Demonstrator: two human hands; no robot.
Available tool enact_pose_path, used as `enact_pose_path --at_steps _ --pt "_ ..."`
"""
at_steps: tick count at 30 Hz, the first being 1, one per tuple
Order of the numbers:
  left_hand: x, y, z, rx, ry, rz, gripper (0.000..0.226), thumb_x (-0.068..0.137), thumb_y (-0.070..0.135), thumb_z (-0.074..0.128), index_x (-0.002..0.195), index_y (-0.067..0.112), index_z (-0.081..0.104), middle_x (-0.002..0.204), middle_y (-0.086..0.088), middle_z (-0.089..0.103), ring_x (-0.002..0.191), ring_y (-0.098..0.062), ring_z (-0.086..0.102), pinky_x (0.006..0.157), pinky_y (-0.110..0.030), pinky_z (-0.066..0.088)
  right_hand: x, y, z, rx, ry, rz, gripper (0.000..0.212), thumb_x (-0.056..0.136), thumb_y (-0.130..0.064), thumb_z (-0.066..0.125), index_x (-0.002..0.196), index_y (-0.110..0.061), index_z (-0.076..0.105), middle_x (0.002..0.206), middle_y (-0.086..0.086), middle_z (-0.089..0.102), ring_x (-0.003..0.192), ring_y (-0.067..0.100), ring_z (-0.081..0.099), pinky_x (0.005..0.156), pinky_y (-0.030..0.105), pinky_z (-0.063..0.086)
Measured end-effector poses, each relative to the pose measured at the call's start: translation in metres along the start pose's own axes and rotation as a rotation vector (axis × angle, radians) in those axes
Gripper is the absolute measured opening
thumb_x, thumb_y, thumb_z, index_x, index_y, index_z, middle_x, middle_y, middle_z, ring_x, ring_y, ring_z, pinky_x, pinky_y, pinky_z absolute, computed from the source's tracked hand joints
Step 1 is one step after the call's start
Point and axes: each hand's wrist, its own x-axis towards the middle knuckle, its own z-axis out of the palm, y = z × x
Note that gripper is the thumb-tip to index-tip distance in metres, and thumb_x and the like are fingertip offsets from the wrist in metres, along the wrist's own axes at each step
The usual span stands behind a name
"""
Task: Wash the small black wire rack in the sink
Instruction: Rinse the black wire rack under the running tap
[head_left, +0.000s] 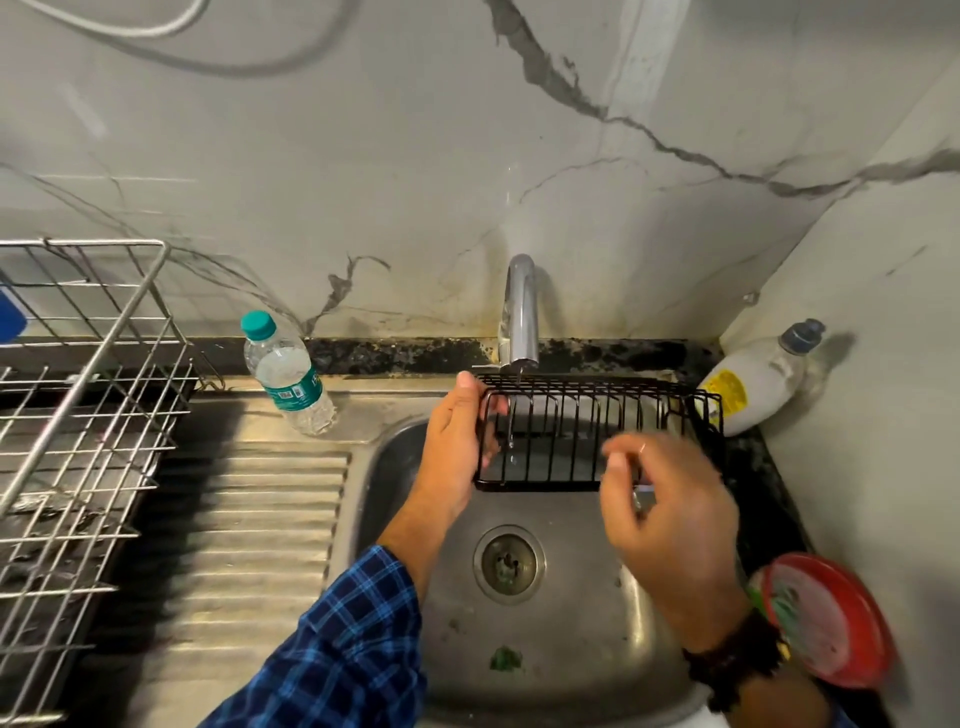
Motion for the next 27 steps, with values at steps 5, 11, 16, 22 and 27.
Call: enact_pose_path --at_steps 5,11,16,22,27 --pt "-0.007 -0.001 -0.002 0.029 0.051 0.075 0.06 0.106 0.048 0.03 0.073 0.006 0.059 0.048 0.007 0.053 0.041 -0.005 0.044 0.04 -0.019 0.031 0.053 0.018 0.032 -0.273 -0.388 0.259 0.049 0.101 -0.055 0.03 0.121 -0.026 0.063 0.124 0.0 0.063 0.123 0.026 0.053 0.106 0.055 0.036" --pt "-0.002 -0.008 -0.016 0.086 0.112 0.174 0.066 0.106 0.051 0.032 0.059 0.013 0.058 0.05 0.004 0.049 0.045 -0.012 0.043 0.047 -0.026 0.036 0.059 -0.022 0.058 -0.112 -0.704 -0.068 0.058 0.102 -0.058 0.012 0.152 -0.037 0.032 0.16 -0.012 0.03 0.148 0.012 0.027 0.121 0.052 0.019" --pt "-0.009 -0.004 -0.027 0.089 0.099 0.224 0.072 0.106 0.048 0.031 0.063 -0.005 0.053 0.05 0.001 0.046 0.044 -0.009 0.041 0.047 -0.018 0.036 0.073 0.012 0.047 -0.218 -0.795 0.043 0.082 0.086 -0.083 0.006 0.152 -0.04 0.028 0.161 -0.006 0.029 0.147 0.02 0.03 0.119 0.055 0.022" --pt "-0.011 -0.007 -0.04 0.152 0.019 0.258 0.074 0.106 0.045 0.028 0.068 -0.013 0.051 0.052 0.001 0.048 0.046 -0.008 0.043 0.048 -0.017 0.037 0.083 0.062 0.049 -0.068 -0.911 0.646 0.109 0.07 -0.094 0.036 0.153 -0.024 0.031 0.158 0.008 0.036 0.14 0.031 0.042 0.113 0.044 0.036" --pt "-0.01 -0.007 -0.062 0.314 0.083 0.359 0.052 0.107 0.043 0.033 0.094 0.013 0.073 0.074 0.008 0.073 0.063 -0.002 0.066 0.057 -0.018 0.051 0.075 0.067 0.051 0.439 -0.558 0.947 0.053 0.083 -0.07 0.062 0.103 -0.021 0.058 0.128 0.024 0.06 0.105 0.038 0.065 0.088 0.048 0.055"
